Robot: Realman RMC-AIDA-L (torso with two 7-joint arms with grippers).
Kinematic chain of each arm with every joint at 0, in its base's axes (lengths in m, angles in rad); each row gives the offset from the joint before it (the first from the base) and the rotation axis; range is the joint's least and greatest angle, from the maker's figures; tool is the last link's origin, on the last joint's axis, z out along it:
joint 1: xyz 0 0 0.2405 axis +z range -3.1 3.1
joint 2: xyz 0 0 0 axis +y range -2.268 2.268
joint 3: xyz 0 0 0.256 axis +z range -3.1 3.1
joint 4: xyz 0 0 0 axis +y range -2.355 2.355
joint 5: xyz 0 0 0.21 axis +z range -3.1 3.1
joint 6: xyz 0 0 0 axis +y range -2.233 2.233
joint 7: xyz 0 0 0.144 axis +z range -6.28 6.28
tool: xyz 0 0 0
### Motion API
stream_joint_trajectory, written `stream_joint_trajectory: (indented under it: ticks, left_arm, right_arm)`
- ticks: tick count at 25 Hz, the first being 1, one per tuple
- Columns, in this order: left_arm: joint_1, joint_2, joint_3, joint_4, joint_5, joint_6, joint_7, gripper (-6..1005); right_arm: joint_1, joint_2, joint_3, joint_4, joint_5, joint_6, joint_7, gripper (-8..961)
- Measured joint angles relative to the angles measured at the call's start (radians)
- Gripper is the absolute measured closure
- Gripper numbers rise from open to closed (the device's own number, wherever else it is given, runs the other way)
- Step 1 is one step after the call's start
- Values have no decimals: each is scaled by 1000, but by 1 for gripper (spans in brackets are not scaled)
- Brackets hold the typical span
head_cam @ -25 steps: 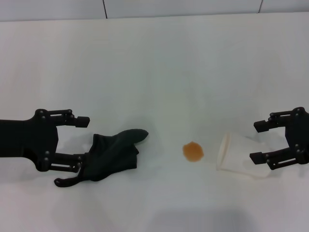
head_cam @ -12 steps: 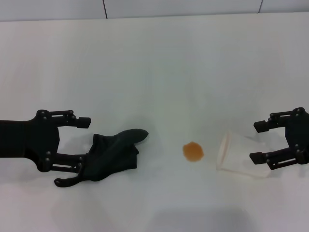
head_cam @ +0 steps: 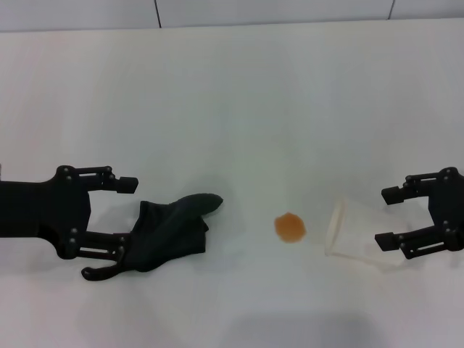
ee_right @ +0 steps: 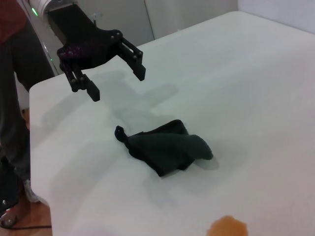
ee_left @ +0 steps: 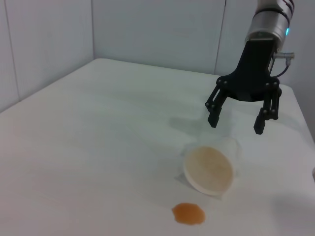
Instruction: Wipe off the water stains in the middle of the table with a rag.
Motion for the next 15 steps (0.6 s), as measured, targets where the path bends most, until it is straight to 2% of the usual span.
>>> stream_joint_trajectory:
  ticks: [9, 15]
  left_arm:
    - [0, 1, 2, 2, 6, 7, -8, 170]
    - [-5, 1, 3, 1, 13, 6, -6, 170]
  right_arm:
    - [4, -1, 0, -25, -9, 4, 43, 152]
    - [11, -2, -22, -168, -85, 1, 154, 154]
